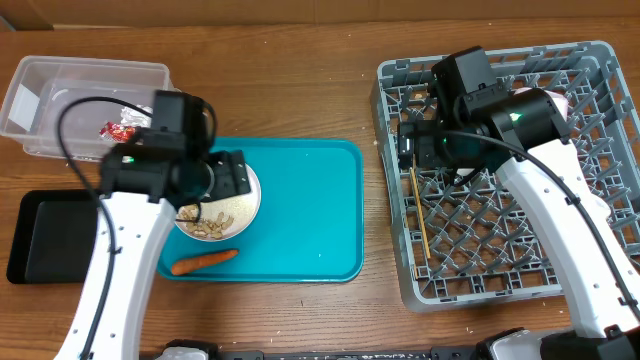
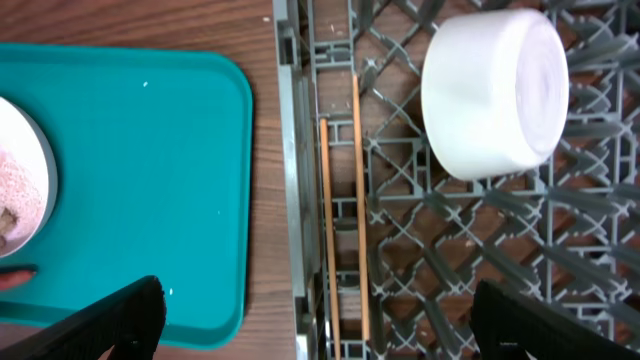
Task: Sort waste into correct bins and load items into the dishwasher
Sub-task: 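Reach the left gripper to the white plate rim and grasp it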
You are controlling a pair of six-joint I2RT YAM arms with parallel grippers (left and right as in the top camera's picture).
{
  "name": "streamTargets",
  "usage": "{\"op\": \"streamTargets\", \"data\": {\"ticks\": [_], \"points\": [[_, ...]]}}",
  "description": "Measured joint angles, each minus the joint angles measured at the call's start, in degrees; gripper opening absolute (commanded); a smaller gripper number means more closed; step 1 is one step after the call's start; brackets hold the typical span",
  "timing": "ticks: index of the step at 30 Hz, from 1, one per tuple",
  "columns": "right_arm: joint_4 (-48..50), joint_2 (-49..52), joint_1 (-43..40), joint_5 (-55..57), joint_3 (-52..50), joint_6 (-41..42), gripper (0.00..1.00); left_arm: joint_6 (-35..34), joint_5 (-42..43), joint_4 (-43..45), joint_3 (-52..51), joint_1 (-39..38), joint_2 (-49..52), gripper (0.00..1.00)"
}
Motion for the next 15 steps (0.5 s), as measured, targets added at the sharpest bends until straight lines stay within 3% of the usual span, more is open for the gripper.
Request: {"op": "streamTargets", "data": {"ticks": [6,15], "points": [[-3.3,0.0,-5.9,-0.6,0.0,-0.1,1.00,-1.5,1.7,8.6,-6.1,-3.8,4.5,0.88],[-5.1,0.0,-12.1,-2.5,-0.1,0.0,1.00,-6.0,2.3,17.0,-6.8,-6.4,17.5,0.87]]}}
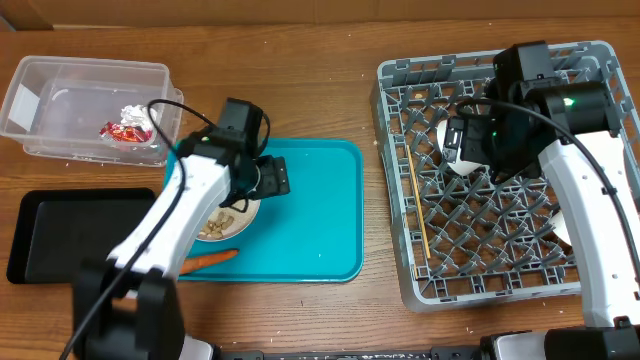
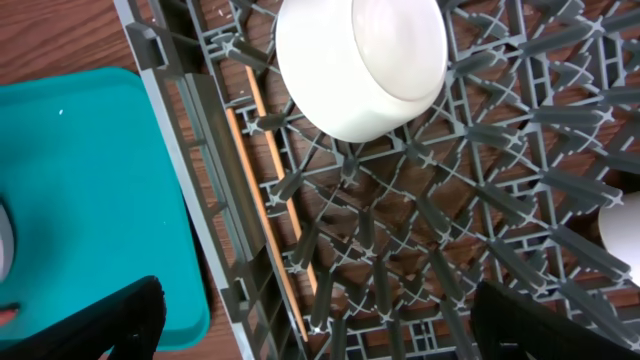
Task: Sort waste into correct bins and load items into the dishwasher
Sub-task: 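Reach the left gripper to the white plate rim and grasp it, then lift the plate with the left gripper and tip food onto black tray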
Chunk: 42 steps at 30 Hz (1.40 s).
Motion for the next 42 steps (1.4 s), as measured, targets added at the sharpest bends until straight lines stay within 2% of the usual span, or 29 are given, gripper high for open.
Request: {"op": "streamTargets", "data": {"ticks": [7,10,17,21,23,28,35,42], "points": [[-0.1,0.0,0.0,-0.5,0.0,0.0,1.00,-1.9,0.0,6.8,-0.1,0.0,6.9,0.82],[-0.1,0.0,0.0,-0.5,0.0,0.0,1.00,-2.1,0.2,8.2,-0.1,0.0,8.8,0.75],[-0.1,0.0,0.0,-0.5,0.0,0.0,1.00,-3.0,0.2,8.0,-0.1,-0.1,11.3,0.43],[-0.1,0.0,0.0,-0.5,0.0,0.0,1.00,-3.0,-0.8,6.2,-0.1,-1.2,11.4,0.20],[-0.1,0.0,0.0,-0.5,0.0,0.0,1.00,-3.1,-1.7,5.0,-0.1,-1.9,11.4,0.12],[-0.1,0.0,0.0,-0.6,0.0,0.0,1.00,-2.6,-4.4,3.9,0.2,-2.9,11.4,0.04],[-0.5,0.0,0.0,-0.6,0.0,0.0,1.00,-2.6,-7.0,2.6,0.6,-3.8,11.4,0.04],[-1.0,0.0,0.0,-0.6,0.0,0.0,1.00,-2.6,-11.3,-3.2,1.6,-4.3,11.6,0.04]]}}
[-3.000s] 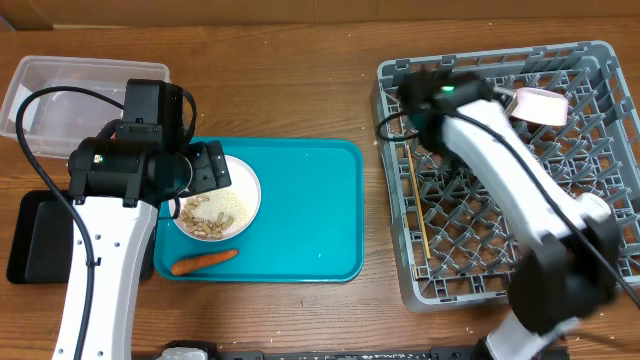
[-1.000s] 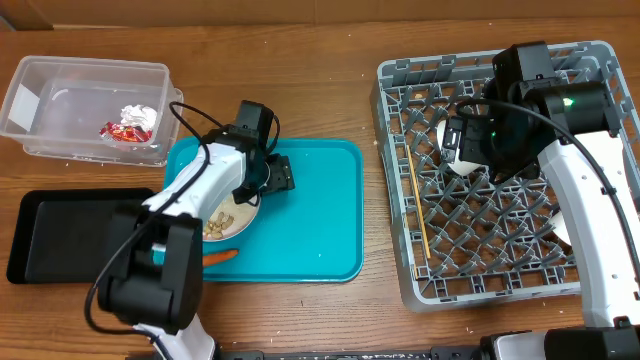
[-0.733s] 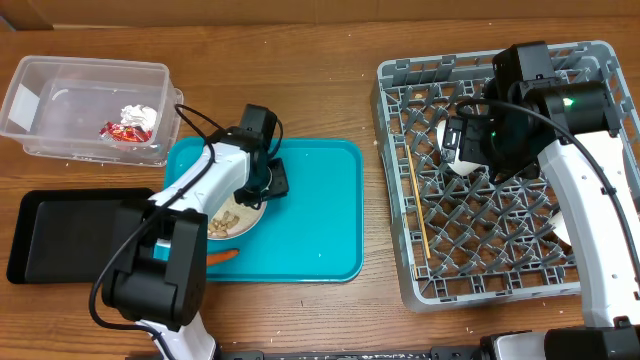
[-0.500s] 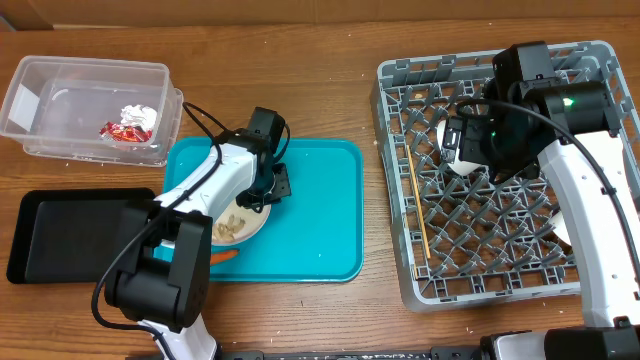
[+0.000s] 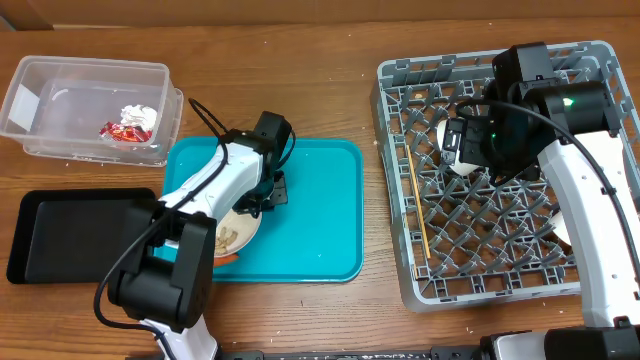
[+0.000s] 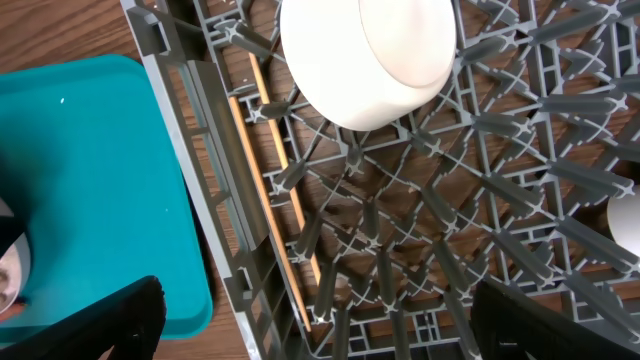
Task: Sort waste into correct bins and load items into the dishwasher
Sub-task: 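Lift the plate with the left gripper and tip food onto black tray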
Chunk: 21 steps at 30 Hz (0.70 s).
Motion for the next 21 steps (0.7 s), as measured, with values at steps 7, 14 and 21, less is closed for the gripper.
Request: {"op": "streamTargets", "data": {"ticks": [7,14,21], "points": [[-0.5,0.0,0.0,0.0,0.0,0.0,1.00,0.0,-2.1,-6.4,5.1,0.0,1.1,0.04],[-1.1,0.0,0.0,0.0,0.0,0.0,1.00,0.0,-2.9,-13.2,12.4,0.0,1.2,0.04],[-1.4,0.0,0.0,0.8,0.0,-0.1,1.00,0.0,-3.5,-20.1,18.7,0.0,1.2,0.04]]}}
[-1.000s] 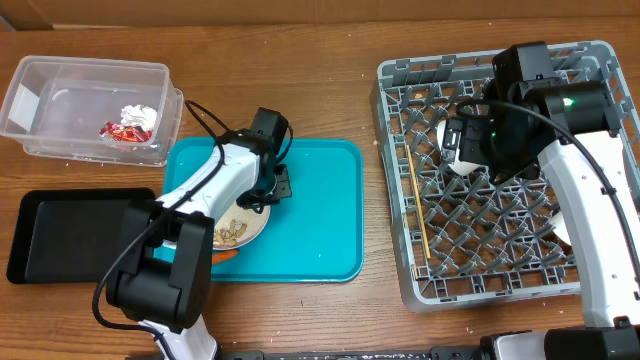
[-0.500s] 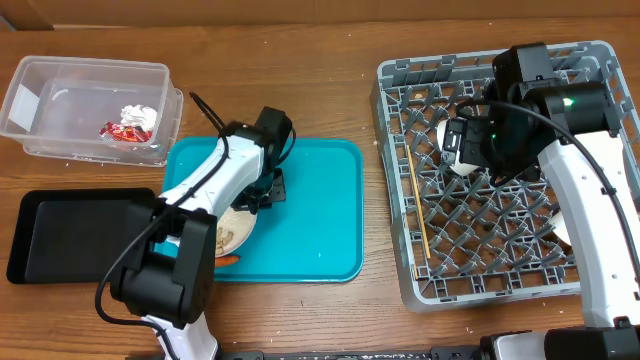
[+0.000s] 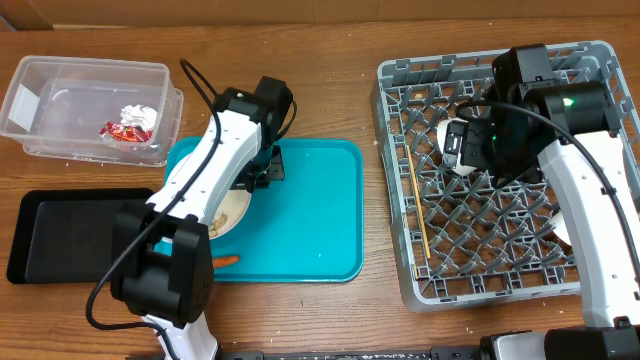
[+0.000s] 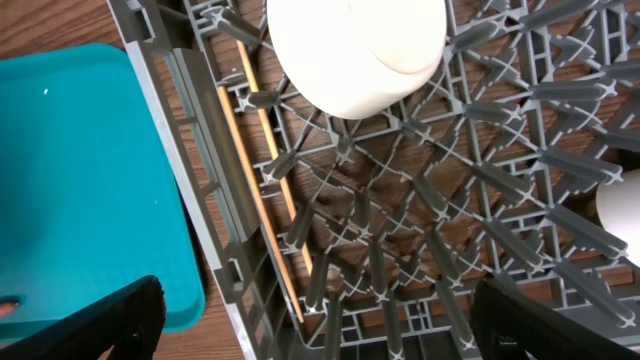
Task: Sort waste into correct bins and load items into the dishwasher
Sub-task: 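Lift the plate with the left gripper and tip food onto black tray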
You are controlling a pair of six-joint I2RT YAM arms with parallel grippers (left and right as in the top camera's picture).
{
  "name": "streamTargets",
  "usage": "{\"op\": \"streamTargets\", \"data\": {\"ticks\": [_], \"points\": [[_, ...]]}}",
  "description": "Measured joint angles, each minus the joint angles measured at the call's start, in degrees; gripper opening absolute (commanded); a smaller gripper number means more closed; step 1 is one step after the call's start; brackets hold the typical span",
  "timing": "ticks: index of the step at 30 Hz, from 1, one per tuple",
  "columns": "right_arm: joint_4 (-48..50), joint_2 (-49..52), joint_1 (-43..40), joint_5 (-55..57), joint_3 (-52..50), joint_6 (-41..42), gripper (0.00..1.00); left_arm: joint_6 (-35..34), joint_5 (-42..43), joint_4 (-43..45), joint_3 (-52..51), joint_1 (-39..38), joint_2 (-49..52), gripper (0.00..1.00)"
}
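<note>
A white bowl of food scraps [image 3: 229, 213] sits on the teal tray [image 3: 315, 220], partly hidden under my left arm. My left gripper [image 3: 265, 168] hangs over the bowl's far right rim; its jaws do not show clearly. An orange carrot [image 3: 229, 260] lies at the tray's front edge. In the grey dishwasher rack [image 3: 400, 240] an upturned white bowl [image 4: 355, 50] rests on the tines, with two chopsticks [image 4: 268, 190] along the rack's left wall. My right gripper [image 4: 325, 318] hovers over the rack, wide open and empty.
A clear plastic bin [image 3: 60, 95] holding a red wrapper [image 3: 125, 130] stands at the back left. A black tray [image 3: 55, 235] lies at the front left. Another white dish [image 4: 622, 208] shows at the rack's right side.
My left arm has shifted toward the back of the tray, and the scrap bowl sits slightly farther back. My right gripper has barely drifted over the rack, still open.
First my left gripper was over the scrap bowl and my right gripper stood open above the rack's left edge by the chopsticks. Then the right one was farther into the rack near the upturned bowl, where it stays. The left arm has swung around the bowl's right side.
</note>
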Motion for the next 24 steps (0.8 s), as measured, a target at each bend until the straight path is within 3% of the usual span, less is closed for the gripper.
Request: {"op": "streamTargets", "data": {"ticks": [10,24], "points": [[-0.3,0.0,0.0,1.4,0.0,0.0,1.00,0.0,-0.4,-5.6,3.4,2.5,0.0,0.04],[-0.5,0.0,0.0,1.8,0.0,0.0,1.00,7.9,3.1,-6.2,3.5,18.9,-5.9,0.04]]}}
